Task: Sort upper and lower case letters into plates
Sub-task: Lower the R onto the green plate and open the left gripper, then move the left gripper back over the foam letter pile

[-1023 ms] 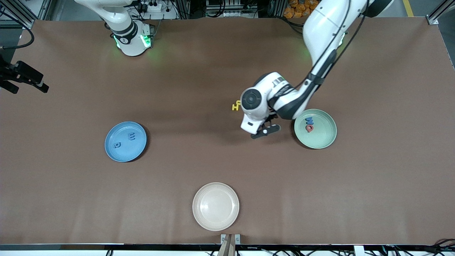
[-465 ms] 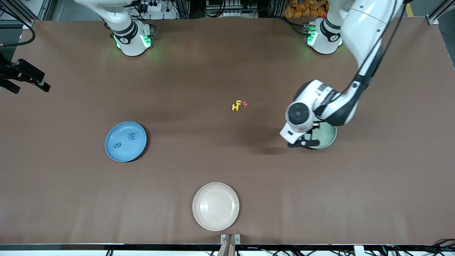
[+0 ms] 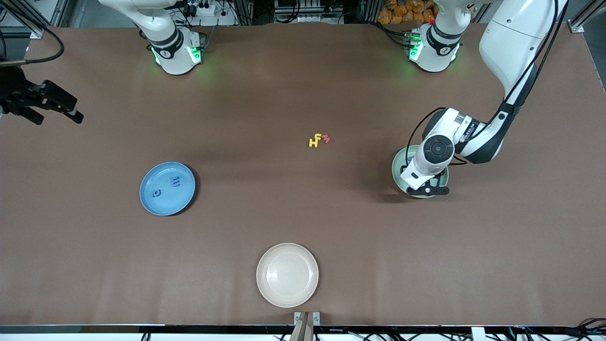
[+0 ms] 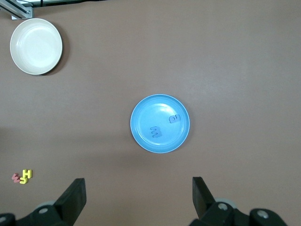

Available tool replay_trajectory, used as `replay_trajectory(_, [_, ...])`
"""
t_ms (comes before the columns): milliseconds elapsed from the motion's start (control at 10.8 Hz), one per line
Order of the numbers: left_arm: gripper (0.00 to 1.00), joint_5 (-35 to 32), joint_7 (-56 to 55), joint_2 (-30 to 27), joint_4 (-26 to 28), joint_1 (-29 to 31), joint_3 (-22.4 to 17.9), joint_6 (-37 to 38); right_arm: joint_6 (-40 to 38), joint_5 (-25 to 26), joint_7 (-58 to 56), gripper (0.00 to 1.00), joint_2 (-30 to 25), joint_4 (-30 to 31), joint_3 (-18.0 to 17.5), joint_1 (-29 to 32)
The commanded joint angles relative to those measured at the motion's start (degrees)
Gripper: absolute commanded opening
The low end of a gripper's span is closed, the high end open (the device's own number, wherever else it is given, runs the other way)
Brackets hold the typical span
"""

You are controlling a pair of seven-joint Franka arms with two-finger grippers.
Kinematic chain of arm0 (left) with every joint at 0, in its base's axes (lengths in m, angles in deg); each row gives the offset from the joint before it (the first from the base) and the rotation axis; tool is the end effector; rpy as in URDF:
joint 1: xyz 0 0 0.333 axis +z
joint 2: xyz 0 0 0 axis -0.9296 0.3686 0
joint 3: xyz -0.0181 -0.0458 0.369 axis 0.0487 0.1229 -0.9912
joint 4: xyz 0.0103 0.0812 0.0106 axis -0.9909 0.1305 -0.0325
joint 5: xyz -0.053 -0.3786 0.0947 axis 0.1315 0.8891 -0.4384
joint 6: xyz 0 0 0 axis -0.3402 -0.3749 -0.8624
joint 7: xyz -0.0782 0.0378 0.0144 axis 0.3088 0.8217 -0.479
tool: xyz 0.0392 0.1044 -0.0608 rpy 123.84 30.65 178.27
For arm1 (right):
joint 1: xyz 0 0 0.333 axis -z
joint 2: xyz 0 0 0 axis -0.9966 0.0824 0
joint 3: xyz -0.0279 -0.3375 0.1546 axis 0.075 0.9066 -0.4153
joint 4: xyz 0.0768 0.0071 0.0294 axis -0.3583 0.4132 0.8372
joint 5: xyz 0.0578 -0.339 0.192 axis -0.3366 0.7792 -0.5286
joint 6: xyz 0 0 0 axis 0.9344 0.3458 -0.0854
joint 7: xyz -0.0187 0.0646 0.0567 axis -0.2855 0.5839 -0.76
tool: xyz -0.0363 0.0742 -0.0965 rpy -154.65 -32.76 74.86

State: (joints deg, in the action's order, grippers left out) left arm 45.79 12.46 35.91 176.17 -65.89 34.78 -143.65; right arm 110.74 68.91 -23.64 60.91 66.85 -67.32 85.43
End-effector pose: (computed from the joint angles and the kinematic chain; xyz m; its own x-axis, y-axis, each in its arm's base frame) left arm 0.5582 -0.1635 0.2102 0.9901 -0.0330 -0.1365 -0.0599 -0.9785 -0.1974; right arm 0.5336 0.0143 0.6881 0.9955 -0.0447 0.0831 -0.0359 -0.9939 -0.1044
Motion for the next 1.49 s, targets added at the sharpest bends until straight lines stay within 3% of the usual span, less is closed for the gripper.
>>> replay_trajectory(0, [1.00, -1.4, -0.1, -2.5, 1.8, 0.8, 0.9, -0.4, -0.7, -1.0, 1.0, 1.00, 1.0, -1.4, 0.0, 0.0])
replay_trajectory(279, [1.00, -0.3, -1.0, -3.0, 1.2, 0.9, 2.2, -0.2, -0.4, -1.0, 1.0, 1.00, 1.0, -1.4, -0.1, 0.0])
replay_trajectory(651, [1.00, 11.2, -14.9, -2.2, -3.5, -1.5, 10.1, 3.1, -0.2, -1.0, 5.9, 1.00, 2.2, -1.4, -3.2, -0.9])
replay_trajectory(1023, [1.00, 10.5, -34.0, 6.3, -13.8, -14.7, 10.6, 3.0, -0.3, -0.4, 5.2, 1.00, 2.4, -1.2, -3.4, -0.4])
replay_trajectory(1209, [1.00, 7.7, -33.8, 7.0, -14.3, -18.3, 10.6, 2.2, -0.6, -0.4, 4.9, 1.00, 2.4, -1.3, -3.1, -0.3])
replay_trajectory(1395, [1.00, 0.4, -33.4, 7.3, -14.3, -21.3, 10.6, 2.0, -0.4, -0.1, 4.9, 1.00, 2.4, -1.4, -3.1, -0.3])
